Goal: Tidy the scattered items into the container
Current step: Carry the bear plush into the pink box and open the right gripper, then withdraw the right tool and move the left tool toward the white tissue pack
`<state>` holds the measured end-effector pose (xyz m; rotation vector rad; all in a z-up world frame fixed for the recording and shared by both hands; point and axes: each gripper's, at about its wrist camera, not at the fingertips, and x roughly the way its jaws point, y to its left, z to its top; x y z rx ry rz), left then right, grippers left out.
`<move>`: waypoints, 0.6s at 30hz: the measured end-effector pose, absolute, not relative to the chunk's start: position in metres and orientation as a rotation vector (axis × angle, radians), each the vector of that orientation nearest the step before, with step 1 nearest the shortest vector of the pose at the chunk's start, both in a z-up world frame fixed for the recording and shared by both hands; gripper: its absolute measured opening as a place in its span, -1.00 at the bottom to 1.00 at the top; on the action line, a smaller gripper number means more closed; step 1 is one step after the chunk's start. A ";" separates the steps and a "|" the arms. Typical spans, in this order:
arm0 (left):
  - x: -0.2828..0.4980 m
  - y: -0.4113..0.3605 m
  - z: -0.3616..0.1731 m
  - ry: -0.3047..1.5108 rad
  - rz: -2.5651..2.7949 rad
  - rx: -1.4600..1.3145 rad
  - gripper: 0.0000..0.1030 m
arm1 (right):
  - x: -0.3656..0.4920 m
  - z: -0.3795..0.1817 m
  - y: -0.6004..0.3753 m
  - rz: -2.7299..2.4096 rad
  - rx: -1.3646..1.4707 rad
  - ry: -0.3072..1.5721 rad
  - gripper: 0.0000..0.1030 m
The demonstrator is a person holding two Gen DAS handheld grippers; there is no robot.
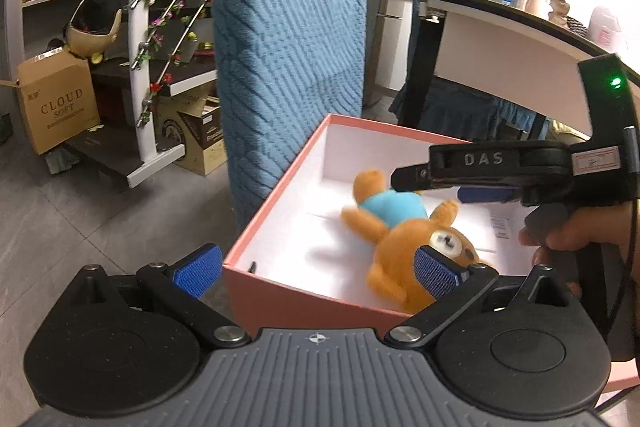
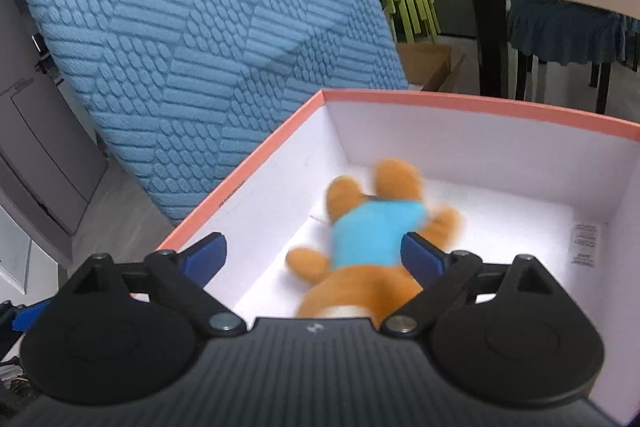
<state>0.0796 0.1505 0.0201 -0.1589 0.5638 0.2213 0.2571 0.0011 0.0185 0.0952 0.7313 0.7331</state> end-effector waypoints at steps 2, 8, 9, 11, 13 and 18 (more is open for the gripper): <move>0.079 0.146 0.022 0.560 0.213 -0.155 0.99 | 0.254 0.021 -0.006 0.730 0.097 0.716 0.84; 0.077 0.127 0.028 0.547 0.177 -0.134 0.99 | 0.238 0.036 -0.039 0.697 0.111 0.642 0.84; 0.077 0.123 0.029 0.545 0.169 -0.129 0.99 | 0.234 0.039 -0.046 0.689 0.112 0.629 0.84; 0.077 0.115 0.030 0.542 0.154 -0.119 0.99 | 0.228 0.043 -0.060 0.672 0.115 0.603 0.84; 0.076 0.105 0.032 0.539 0.138 -0.107 0.99 | 0.221 0.046 -0.076 0.650 0.119 0.578 0.84; 0.076 0.083 0.034 0.531 0.098 -0.079 0.99 | 0.196 0.055 -0.118 0.586 0.129 0.515 0.84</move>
